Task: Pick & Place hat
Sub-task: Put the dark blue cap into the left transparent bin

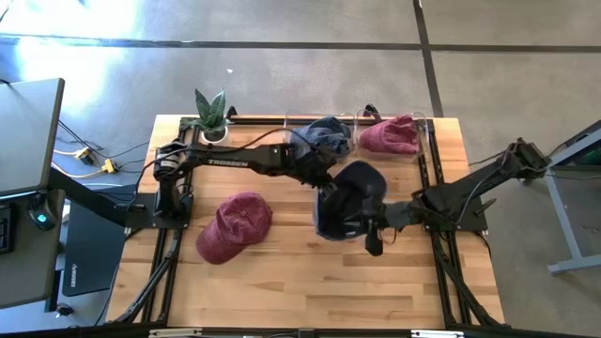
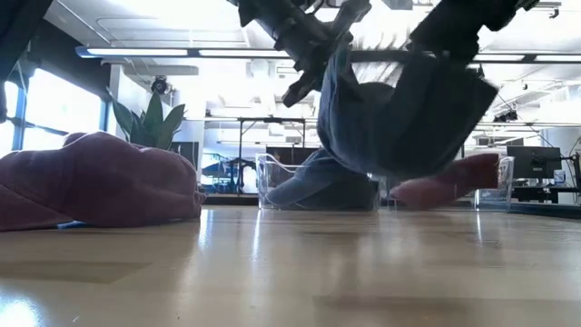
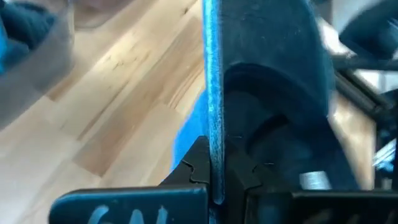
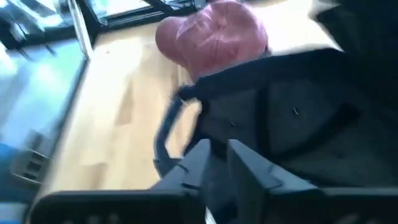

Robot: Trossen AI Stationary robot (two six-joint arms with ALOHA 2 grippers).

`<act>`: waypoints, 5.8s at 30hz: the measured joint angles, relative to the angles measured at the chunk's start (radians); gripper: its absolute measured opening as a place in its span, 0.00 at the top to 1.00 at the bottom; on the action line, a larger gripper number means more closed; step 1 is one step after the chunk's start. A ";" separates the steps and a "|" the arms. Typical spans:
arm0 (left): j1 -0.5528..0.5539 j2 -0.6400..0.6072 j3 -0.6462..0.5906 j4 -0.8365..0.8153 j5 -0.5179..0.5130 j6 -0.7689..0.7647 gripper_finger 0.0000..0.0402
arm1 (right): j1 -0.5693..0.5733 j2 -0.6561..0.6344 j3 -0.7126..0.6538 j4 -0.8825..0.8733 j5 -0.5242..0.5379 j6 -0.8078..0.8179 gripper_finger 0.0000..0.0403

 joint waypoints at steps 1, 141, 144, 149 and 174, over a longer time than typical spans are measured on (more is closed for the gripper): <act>0.008 0.000 0.008 0.003 0.015 -0.003 0.99 | 0.012 0.016 0.000 0.010 0.027 -0.050 0.93; -0.160 -0.005 0.175 -0.230 -0.032 0.699 0.86 | 0.001 -0.276 -0.394 0.315 0.016 0.554 0.97; -0.140 -0.008 0.245 -0.320 -0.042 0.706 0.73 | 0.000 -0.244 -0.331 0.160 0.043 0.677 0.98; -0.080 -0.005 0.403 -0.561 -0.081 0.673 0.54 | 0.002 -0.179 -0.266 0.004 0.099 0.879 0.98; -0.077 -0.115 0.670 -0.928 -0.152 0.514 0.59 | 0.049 0.034 -0.272 0.444 0.456 0.626 0.98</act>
